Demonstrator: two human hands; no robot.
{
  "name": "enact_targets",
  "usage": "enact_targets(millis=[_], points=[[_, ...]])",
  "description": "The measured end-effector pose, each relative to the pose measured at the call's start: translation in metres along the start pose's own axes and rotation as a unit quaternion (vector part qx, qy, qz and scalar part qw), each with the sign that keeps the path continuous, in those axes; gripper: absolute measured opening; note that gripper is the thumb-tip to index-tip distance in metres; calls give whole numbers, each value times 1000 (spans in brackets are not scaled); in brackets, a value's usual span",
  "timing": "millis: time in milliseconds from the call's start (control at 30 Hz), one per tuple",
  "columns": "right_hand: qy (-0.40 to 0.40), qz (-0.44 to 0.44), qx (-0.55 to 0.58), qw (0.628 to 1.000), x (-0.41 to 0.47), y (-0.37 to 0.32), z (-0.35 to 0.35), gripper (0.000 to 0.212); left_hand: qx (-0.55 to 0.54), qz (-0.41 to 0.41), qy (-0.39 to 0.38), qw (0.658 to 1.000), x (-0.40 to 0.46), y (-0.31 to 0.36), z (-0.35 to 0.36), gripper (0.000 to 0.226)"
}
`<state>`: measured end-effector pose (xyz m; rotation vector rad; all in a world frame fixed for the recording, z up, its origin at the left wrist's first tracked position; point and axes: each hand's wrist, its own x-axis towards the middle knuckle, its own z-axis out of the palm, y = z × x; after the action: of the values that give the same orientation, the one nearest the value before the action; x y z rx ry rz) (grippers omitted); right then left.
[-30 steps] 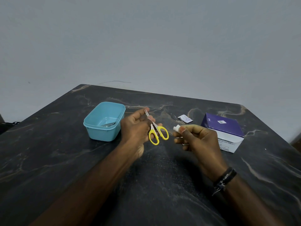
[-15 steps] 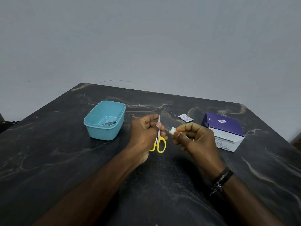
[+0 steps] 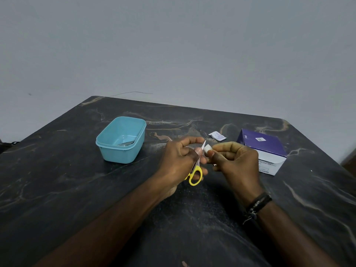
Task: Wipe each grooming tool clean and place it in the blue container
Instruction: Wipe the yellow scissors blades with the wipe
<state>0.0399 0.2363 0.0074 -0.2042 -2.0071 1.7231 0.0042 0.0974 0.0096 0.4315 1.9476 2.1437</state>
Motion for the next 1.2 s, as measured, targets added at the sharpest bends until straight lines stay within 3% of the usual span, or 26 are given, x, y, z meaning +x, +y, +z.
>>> enact_targets(millis=[167,400,667,867,1067,1200], points=[[4,-14,15,1000,0,1,-1,23,-20,-12,0,1000,-3,1,5,20],[1,-23,-20,1000,2,8,0,11,-65,-31,30,997,-2,1,7,15],[-20,-13,20,1000,-1,5,-1,6,-61,-37,23,997,-1,1,5,15],[-34,26,78,996,0,5,-2,10,-21,-21,24,999,-1,-1,4,16],[-66,122,154,978,2,3,-2,14,51,39,14,998,-4,-3,6,11],[-91,131,155,975,2,5,-4,10,86,59,9,994,-3,-4,6,16]])
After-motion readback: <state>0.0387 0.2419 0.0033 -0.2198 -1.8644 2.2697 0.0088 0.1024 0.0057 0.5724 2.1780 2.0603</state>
